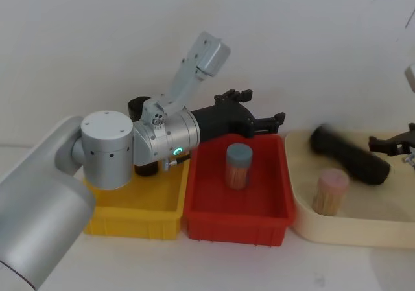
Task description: Pick up the garbage bag with the one hand and transfer it to the other hand.
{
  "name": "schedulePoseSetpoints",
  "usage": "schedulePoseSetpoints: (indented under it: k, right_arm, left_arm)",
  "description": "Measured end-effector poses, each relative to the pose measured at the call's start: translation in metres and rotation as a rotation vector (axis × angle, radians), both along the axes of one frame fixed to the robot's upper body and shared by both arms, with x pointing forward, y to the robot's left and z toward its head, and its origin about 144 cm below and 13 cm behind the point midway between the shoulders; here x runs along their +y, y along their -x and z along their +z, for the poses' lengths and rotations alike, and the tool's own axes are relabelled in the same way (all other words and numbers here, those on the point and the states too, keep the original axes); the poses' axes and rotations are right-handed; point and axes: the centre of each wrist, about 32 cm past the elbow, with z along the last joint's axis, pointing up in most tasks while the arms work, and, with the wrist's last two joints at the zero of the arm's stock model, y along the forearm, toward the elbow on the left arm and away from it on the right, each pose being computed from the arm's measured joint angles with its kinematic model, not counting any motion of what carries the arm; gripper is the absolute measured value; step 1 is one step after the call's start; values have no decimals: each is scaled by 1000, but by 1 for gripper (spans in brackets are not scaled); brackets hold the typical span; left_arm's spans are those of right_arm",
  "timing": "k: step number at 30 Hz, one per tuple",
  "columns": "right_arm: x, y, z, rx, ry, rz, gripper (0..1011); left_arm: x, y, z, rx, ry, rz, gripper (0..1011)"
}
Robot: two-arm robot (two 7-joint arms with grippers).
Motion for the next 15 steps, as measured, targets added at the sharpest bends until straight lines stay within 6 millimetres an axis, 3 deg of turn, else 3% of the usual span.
schedulePoseSetpoints:
  k: [15]
  right_arm:
    - [-9, 0, 1, 0, 37, -63, 999]
  left_arm:
    - [0, 0, 0, 0, 0, 0, 1002]
